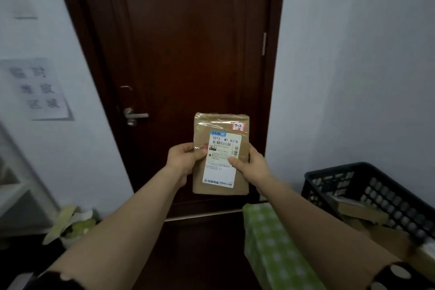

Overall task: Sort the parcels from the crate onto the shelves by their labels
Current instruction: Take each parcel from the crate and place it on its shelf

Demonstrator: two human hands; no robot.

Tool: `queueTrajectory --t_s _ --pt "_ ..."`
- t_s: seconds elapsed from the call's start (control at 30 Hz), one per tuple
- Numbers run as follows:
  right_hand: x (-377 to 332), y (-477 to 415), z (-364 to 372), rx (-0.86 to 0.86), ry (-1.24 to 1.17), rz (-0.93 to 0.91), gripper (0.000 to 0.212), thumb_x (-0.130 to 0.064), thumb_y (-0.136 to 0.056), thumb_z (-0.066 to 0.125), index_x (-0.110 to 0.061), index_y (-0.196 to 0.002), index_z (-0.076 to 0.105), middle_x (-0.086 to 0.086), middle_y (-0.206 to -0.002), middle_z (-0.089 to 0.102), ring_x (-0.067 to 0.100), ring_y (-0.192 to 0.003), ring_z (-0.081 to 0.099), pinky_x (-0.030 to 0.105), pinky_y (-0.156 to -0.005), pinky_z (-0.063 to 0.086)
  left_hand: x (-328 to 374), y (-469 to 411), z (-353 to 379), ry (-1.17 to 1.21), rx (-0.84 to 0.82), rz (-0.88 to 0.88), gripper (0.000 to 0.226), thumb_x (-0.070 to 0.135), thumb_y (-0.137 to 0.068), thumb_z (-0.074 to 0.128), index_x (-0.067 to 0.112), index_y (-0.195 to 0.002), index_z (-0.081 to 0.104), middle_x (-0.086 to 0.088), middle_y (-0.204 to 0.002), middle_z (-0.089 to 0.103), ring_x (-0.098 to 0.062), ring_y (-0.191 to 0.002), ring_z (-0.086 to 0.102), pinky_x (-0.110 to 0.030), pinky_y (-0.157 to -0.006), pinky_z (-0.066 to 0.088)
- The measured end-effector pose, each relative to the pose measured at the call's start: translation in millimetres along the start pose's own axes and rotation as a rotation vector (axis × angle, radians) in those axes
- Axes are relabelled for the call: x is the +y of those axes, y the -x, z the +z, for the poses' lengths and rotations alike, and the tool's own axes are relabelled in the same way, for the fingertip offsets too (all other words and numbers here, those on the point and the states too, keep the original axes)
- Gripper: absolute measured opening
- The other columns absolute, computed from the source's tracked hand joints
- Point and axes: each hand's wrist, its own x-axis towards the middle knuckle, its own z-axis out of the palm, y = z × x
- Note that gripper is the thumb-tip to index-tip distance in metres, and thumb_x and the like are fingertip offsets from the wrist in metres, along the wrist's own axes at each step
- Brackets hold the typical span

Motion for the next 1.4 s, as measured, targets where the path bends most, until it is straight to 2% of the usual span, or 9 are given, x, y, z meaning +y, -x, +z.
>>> queueTrajectory --t_s 0.23,0.47,0.7,0.8,0.93,1.0,1.07,1.2,1.4 --pt "-36 0 121 -0.206 0.016 -0.071 0.056 -0.017 -0.086 0.068 -0.021 -0.136 0.044 -0.001 -0.123 0.062 0.019 -0.114 0.059 0.044 -0.097 0.049 3 22 -125 -0.007 0.247 0.060 0.019 0.011 -0.085 0.068 0.012 -0.104 0.067 -0.004 -0.093 0.073 -0.018 -0.085 0.069 -0.031 -0.069 0.056" --pt "-79 12 203 -0.433 0.005 -0.184 0.056 -0.015 -0.085 0.068 -0.019 -0.135 0.044 0.001 -0.122 0.063 0.020 -0.114 0.059 0.043 -0.099 0.047 18 65 -210 0.043 0.501 0.070 0.016 0.004 -0.084 0.067 0.010 -0.100 0.065 -0.005 -0.089 0.071 -0.018 -0.080 0.068 -0.036 -0.074 0.056" --pt "-107 32 249 -0.590 -0.038 -0.264 0.056 -0.013 -0.086 0.068 -0.019 -0.136 0.044 -0.001 -0.121 0.062 0.014 -0.110 0.058 0.032 -0.096 0.046 28 107 -253 0.071 0.677 0.111 0.019 0.001 -0.084 0.067 0.007 -0.101 0.067 -0.007 -0.091 0.072 -0.019 -0.078 0.068 -0.032 -0.069 0.055" --pt "-117 41 264 -0.642 -0.044 -0.305 0.057 -0.012 -0.085 0.068 -0.019 -0.136 0.044 -0.002 -0.119 0.063 0.016 -0.112 0.058 0.035 -0.098 0.046 35 125 -263 0.047 0.726 0.144 0.021 -0.001 -0.086 0.064 0.002 -0.107 0.066 -0.010 -0.098 0.069 -0.015 -0.074 0.065 -0.026 -0.064 0.054" --pt "-130 55 285 -0.707 -0.040 -0.351 0.057 -0.013 -0.085 0.068 -0.017 -0.136 0.044 0.000 -0.122 0.063 0.018 -0.113 0.059 0.036 -0.099 0.047 41 152 -277 0.019 0.811 0.166 0.016 -0.001 -0.087 0.063 0.001 -0.102 0.066 -0.015 -0.102 0.069 -0.025 -0.084 0.065 -0.035 -0.076 0.054" --pt "-138 64 293 -0.749 -0.050 -0.372 0.055 -0.012 -0.086 0.067 -0.015 -0.136 0.044 0.001 -0.123 0.062 0.017 -0.112 0.059 0.036 -0.098 0.047 45 167 -283 0.021 0.849 0.180 0.012 -0.001 -0.087 0.062 0.004 -0.098 0.067 -0.015 -0.100 0.070 -0.024 -0.081 0.066 -0.033 -0.071 0.055" --pt "-145 74 301 -0.784 -0.066 -0.384 0.054 -0.012 -0.086 0.067 -0.014 -0.135 0.044 0.002 -0.123 0.062 0.018 -0.111 0.059 0.036 -0.098 0.046 48 180 -290 0.027 0.878 0.187 0.015 -0.001 -0.087 0.062 0.003 -0.101 0.067 -0.014 -0.098 0.070 -0.019 -0.074 0.066 -0.025 -0.057 0.053" --pt "-154 88 314 -0.819 -0.074 -0.411 0.054 -0.012 -0.085 0.068 -0.014 -0.134 0.045 0.002 -0.123 0.062 0.019 -0.112 0.059 0.038 -0.099 0.046 57 201 -294 0.067 0.916 0.187 0.015 0.000 -0.088 0.061 0.003 -0.102 0.067 -0.006 -0.079 0.068 -0.005 -0.046 0.062 -0.013 -0.037 0.041" --pt "-163 103 322 -0.867 -0.075 -0.410 0.053 -0.013 -0.085 0.067 -0.016 -0.134 0.045 0.002 -0.123 0.063 0.019 -0.110 0.060 0.039 -0.097 0.048 61 224 -297 0.090 0.963 0.196 0.017 0.001 -0.087 0.064 0.001 -0.104 0.066 -0.007 -0.082 0.069 -0.005 -0.049 0.065 -0.016 -0.041 0.047"
